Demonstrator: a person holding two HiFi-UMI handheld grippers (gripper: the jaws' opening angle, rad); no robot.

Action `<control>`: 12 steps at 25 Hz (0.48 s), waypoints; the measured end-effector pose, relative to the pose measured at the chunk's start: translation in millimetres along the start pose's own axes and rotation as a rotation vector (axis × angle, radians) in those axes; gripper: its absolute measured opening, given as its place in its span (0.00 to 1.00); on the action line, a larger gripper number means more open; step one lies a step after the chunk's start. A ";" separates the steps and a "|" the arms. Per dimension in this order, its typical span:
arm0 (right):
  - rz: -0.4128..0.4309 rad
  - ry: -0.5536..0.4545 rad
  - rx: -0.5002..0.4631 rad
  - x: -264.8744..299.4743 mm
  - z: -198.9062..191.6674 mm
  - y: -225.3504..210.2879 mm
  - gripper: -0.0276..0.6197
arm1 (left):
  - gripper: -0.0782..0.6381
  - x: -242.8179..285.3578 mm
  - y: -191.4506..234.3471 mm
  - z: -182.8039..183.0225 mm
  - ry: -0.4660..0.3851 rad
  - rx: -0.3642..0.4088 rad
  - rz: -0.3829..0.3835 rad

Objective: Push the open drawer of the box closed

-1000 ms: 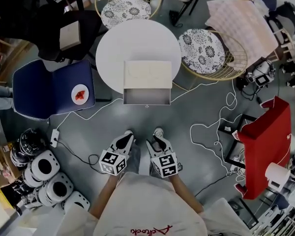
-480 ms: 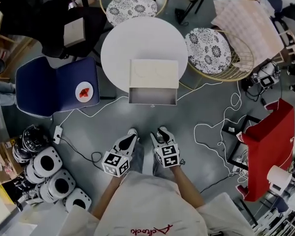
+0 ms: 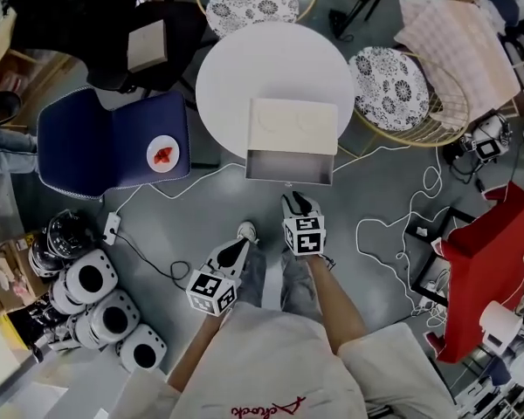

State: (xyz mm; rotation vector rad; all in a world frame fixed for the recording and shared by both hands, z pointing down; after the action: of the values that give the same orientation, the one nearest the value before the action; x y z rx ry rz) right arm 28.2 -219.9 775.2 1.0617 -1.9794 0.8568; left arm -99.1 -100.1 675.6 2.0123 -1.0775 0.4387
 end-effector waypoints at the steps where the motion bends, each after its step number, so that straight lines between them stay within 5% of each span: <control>1: -0.004 0.000 0.009 3.6 3.3 -2.3 0.24 | 0.13 -0.7 0.5 -0.7 0.000 -0.002 0.001; 12: -0.043 0.009 0.008 17.8 22.6 -5.7 0.16 | 0.13 -5.1 9.3 3.6 -0.013 -0.019 0.013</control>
State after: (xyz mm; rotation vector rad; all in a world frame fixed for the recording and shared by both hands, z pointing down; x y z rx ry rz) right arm 19.7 -247.7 779.4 1.0988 -1.9405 0.8453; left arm -109.8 -103.2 674.7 1.9952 -1.0992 0.4217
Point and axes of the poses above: the fingertips, and each gripper's own axes: x forward along the fingers, y to its left, z out of its top, the point moved 3 cm from there along -x, backward along the fingers, and after that the axes turned 9 degrees about y, right-handed, at the moved point
